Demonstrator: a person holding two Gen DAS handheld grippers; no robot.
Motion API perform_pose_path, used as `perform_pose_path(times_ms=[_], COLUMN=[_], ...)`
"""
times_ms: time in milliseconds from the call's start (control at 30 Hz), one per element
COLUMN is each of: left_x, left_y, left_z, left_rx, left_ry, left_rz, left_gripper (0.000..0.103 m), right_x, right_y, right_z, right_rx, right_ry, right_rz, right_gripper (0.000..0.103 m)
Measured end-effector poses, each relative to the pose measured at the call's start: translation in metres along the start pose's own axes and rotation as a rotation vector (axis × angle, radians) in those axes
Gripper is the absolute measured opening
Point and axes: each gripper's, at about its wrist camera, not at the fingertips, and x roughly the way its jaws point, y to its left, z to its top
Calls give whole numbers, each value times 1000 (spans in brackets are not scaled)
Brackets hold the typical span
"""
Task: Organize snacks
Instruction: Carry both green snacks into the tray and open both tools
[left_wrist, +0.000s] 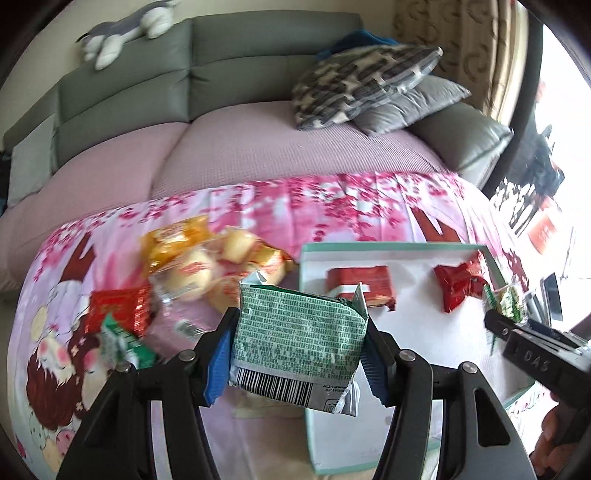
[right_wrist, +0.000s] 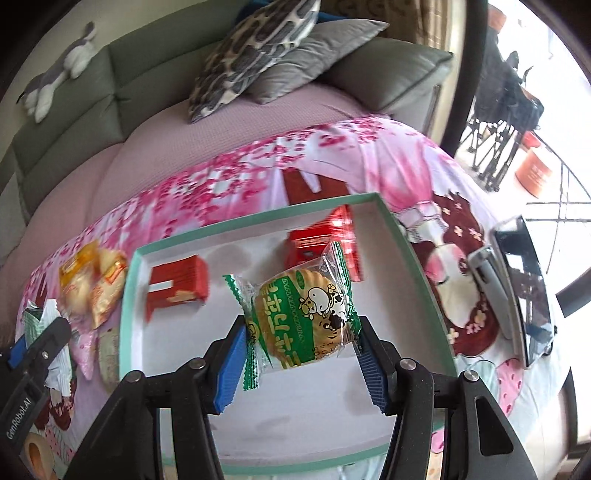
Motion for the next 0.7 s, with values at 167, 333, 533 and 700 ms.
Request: perform_pose_path(times_ms=[167, 333, 533, 700], left_x=[20, 34, 48, 50], left_y=[-21, -33, -48, -56], left_z=[2, 3, 3, 1], left_rx=[32, 51, 60, 86], left_ry=[42, 58, 82, 80], left_rz=[-16, -27, -12, -15], left_gripper=[62, 62, 62, 63], right_x=[9, 23, 32, 35], right_y=[-25, -39, -51, -57], right_z=[2, 3, 2, 2], right_rx=[51, 90, 128, 135], right_ry=[29, 51, 70, 80], right_rz=[-27, -38, -42, -41], right_gripper=[59, 59, 59, 60])
